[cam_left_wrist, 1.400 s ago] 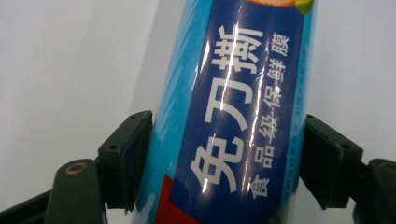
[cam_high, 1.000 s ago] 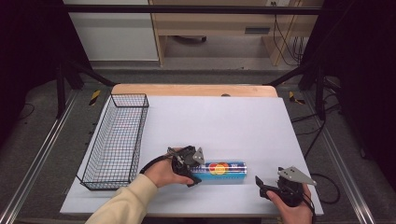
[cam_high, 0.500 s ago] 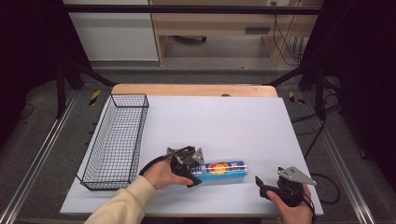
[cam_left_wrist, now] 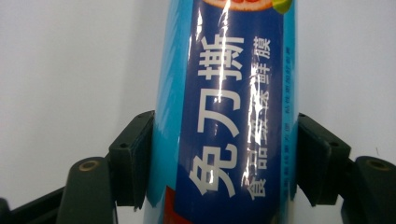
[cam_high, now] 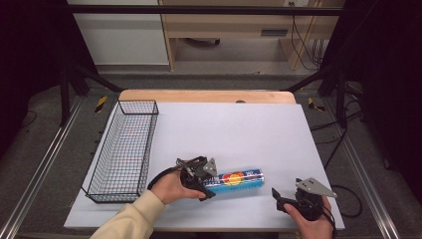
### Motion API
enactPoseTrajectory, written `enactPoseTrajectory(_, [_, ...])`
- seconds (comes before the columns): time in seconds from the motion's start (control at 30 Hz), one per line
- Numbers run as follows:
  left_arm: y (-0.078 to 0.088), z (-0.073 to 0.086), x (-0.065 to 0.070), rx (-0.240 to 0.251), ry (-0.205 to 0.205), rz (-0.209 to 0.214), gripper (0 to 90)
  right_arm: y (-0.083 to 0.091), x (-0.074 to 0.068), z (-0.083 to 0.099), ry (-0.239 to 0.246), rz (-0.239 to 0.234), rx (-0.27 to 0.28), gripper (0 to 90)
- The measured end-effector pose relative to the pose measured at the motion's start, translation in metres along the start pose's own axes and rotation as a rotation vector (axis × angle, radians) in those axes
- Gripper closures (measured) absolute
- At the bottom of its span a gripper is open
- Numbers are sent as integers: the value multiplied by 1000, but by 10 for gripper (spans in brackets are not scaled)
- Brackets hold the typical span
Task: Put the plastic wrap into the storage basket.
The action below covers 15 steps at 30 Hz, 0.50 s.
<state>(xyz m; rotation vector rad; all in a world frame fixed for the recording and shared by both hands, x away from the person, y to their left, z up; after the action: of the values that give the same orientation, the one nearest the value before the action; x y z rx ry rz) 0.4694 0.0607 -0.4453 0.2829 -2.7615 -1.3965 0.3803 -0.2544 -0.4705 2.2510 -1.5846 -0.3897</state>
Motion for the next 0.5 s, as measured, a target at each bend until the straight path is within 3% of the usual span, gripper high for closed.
enactPoseTrajectory(0.07, [4,-2,0,14,17,24,310,0,0,0,2,1,2,96])
enactPoseTrajectory(0.5, [16,-9,14,57,34,35,313,-1,-1,0,3,-1,0,98])
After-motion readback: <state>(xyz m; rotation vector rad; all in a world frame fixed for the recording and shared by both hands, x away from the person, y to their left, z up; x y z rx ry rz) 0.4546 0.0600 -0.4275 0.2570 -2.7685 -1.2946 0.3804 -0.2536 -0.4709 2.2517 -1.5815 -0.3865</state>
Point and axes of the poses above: each handheld gripper's, and its own axes: y roughly backward along the jaws, z roughly out of its underside, x roughly to its right, the point moved 1 cm from there along -y, roughly forward along the jaws, and after that the axes turned 7 degrees about x, right-handed, at the moved point
